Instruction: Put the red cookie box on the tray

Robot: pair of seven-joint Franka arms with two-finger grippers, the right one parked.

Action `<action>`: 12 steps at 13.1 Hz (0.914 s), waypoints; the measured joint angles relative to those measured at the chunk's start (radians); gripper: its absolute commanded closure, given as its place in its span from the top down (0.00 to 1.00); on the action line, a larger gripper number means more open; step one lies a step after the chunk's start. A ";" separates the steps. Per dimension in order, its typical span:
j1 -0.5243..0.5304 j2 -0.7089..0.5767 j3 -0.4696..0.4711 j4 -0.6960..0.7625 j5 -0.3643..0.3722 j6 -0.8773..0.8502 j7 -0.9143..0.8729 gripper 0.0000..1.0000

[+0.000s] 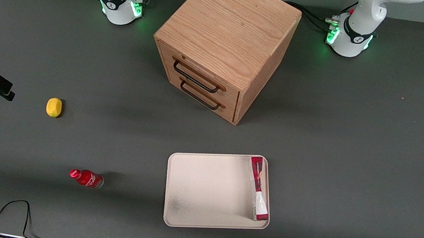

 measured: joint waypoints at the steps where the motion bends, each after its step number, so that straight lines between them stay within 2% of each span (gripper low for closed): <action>1: 0.021 -0.003 0.001 -0.010 -0.004 0.000 0.019 1.00; 7: 0.037 -0.016 -0.002 -0.103 -0.039 0.088 0.032 1.00; 12: -0.026 -0.046 0.076 -0.137 -0.055 0.078 0.034 1.00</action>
